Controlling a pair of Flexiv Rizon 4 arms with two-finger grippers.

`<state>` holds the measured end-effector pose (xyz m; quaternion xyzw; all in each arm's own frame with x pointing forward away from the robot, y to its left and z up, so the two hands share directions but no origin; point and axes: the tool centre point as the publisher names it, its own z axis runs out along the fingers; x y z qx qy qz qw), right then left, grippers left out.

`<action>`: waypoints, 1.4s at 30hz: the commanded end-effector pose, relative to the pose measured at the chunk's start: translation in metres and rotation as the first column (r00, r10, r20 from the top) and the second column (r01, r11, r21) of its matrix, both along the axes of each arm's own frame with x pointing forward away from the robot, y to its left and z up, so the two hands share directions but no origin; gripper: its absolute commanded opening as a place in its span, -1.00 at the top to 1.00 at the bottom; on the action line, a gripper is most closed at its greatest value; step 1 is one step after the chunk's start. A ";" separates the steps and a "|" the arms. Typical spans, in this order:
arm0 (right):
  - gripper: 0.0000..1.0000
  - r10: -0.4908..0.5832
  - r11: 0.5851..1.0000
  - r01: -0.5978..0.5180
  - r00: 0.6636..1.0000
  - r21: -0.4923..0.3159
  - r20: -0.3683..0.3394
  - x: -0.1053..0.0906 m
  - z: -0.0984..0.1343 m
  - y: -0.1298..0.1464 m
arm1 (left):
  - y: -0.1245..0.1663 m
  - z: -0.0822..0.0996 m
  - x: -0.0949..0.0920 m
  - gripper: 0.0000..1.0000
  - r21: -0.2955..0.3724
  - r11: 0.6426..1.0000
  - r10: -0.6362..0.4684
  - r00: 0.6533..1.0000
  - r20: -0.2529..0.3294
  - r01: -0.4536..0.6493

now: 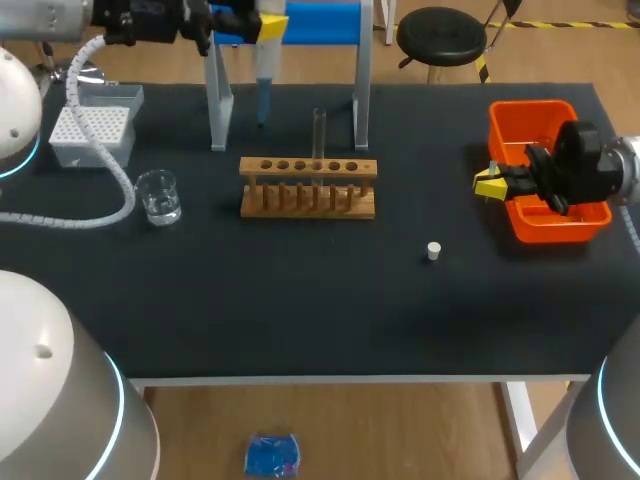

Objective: Invert the test tube, pick up the pipette, mount the tip to pipette, aspirate from beaker and dispense into the tube, eject the tip, return the pipette, and cap with the stopper.

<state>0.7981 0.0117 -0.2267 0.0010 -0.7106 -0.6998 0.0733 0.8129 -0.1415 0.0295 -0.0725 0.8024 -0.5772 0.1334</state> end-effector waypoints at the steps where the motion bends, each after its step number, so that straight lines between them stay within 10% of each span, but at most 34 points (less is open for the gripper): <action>1: 1.00 0.003 1.000 -0.003 1.000 0.000 0.000 0.000 0.000 -0.001 | -0.019 0.001 0.009 1.00 -0.027 0.999 -0.042 0.999 0.018 0.043; 42: 1.00 0.003 1.000 -0.003 1.000 0.000 0.000 0.000 0.000 -0.001 | -0.058 -0.047 -0.010 1.00 -0.120 0.944 -0.317 0.945 -0.077 0.307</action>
